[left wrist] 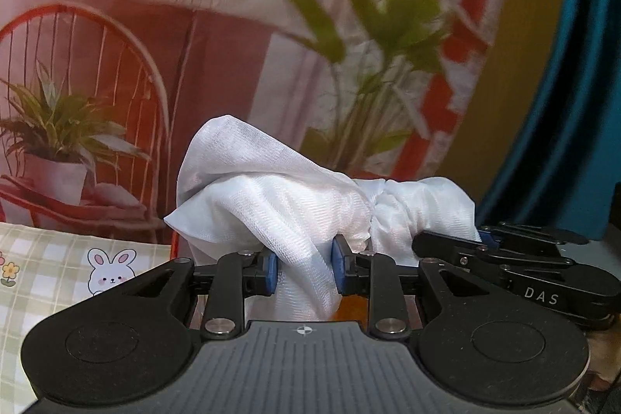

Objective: Organize soft objects
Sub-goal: 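Lift the white bundle into the red box and open both grippers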

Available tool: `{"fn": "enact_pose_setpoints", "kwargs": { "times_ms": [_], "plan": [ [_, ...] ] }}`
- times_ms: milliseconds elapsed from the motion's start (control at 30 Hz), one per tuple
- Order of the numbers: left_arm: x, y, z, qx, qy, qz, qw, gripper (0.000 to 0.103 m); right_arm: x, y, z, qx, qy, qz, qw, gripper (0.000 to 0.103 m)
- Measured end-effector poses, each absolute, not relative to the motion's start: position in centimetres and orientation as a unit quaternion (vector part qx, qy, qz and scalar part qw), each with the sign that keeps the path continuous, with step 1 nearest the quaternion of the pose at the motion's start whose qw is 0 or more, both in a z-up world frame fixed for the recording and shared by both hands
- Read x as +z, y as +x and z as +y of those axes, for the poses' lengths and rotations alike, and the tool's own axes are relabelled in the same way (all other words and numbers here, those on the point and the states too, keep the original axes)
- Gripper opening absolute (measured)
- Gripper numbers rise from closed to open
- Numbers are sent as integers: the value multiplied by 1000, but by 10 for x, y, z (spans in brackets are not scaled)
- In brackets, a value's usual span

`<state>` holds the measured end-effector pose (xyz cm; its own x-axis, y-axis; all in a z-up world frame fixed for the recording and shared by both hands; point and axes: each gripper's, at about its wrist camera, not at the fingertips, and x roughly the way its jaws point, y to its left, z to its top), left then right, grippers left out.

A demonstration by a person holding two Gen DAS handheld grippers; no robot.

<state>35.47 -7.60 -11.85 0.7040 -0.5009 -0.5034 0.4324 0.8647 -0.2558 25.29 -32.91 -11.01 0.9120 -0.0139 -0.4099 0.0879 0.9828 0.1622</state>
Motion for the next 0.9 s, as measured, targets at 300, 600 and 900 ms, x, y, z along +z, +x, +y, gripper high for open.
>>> {"fn": "enact_pose_setpoints", "kwargs": {
  "times_ms": [300, 600, 900],
  "plan": [
    [-142, 398, -82, -219, -49, 315, 922, 36, -139, 328, -360, -62, 84, 268, 958, 20],
    [-135, 390, -68, -206, -38, 305, 929, 41, -158, 351, -370, -123, 71, 326, 935, 13],
    [-113, 347, -67, -212, -18, 290, 933, 44, -136, 312, -352, -110, 61, 308, 943, 14]
  ]
}}
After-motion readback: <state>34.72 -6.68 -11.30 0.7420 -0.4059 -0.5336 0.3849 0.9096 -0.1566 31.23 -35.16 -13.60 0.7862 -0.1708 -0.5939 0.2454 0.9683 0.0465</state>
